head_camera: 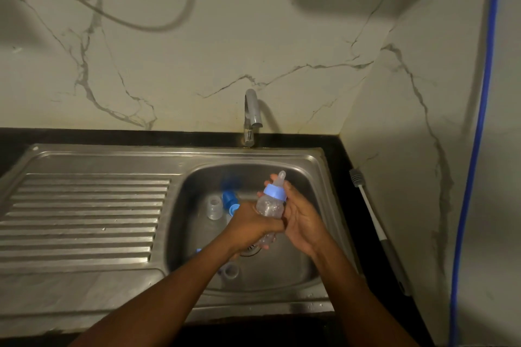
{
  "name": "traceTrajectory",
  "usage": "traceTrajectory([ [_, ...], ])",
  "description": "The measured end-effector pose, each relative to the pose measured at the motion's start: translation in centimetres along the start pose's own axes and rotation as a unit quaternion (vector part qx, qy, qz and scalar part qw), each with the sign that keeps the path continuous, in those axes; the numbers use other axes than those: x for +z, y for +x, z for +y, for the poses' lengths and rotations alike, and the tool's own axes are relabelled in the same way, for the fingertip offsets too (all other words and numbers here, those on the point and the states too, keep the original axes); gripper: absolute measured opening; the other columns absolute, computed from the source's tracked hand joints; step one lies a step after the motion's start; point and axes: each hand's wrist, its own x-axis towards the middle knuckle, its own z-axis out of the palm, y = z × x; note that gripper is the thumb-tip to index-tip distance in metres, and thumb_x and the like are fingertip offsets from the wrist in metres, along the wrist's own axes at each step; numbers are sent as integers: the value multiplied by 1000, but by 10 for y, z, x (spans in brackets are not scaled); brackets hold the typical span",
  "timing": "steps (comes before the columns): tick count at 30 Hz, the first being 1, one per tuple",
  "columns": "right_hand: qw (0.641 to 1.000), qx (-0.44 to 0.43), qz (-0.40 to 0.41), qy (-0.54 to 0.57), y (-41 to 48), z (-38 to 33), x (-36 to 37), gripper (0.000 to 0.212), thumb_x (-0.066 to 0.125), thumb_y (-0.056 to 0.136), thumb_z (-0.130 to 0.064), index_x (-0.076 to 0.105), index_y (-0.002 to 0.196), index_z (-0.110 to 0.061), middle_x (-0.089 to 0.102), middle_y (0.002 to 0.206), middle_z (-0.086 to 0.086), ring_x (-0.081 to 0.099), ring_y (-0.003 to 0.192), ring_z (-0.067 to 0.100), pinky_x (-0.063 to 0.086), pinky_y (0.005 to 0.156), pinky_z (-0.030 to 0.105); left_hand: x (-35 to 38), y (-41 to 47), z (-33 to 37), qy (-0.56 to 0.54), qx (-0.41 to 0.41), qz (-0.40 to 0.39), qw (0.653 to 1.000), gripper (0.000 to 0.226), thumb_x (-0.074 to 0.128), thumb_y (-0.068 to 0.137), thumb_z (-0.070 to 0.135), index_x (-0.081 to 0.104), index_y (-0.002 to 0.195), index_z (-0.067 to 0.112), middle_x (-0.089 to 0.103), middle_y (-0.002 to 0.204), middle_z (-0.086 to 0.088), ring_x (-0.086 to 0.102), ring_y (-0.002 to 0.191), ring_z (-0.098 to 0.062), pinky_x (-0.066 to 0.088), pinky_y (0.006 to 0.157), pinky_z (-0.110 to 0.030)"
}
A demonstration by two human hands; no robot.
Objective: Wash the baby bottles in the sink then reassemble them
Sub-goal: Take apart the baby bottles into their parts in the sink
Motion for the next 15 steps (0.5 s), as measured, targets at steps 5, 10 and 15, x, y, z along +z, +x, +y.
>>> traceTrajectory([
  [5,995,-15,86,-55,2,6,13,34,76,76,-20,66,105,-6,70,100,15,70,91,24,57,79,36,4,-2,-7,1,-11,-6,1000,17,71,72,-1,69,87,-8,69,73,-24,65,64,-28,53,63,-37],
  [10,998,34,9,55,-5,12,8,66,80,75,-37,60,127,-3,67,117,17,66,106,28,52,95,40,-8,-4,-15,6,-19,-28,999,10,73,74,5,70,80,-2,68,64,-16,64,57,-24,53,58,-33],
  [15,986,-23,125,-112,-2,24,27,36,71,86,-28,64,111,-5,71,100,13,70,94,29,57,78,36,-19,-5,-22,3,-28,-48,998,15,73,73,7,73,87,4,71,73,-17,69,63,-23,55,62,-34],
])
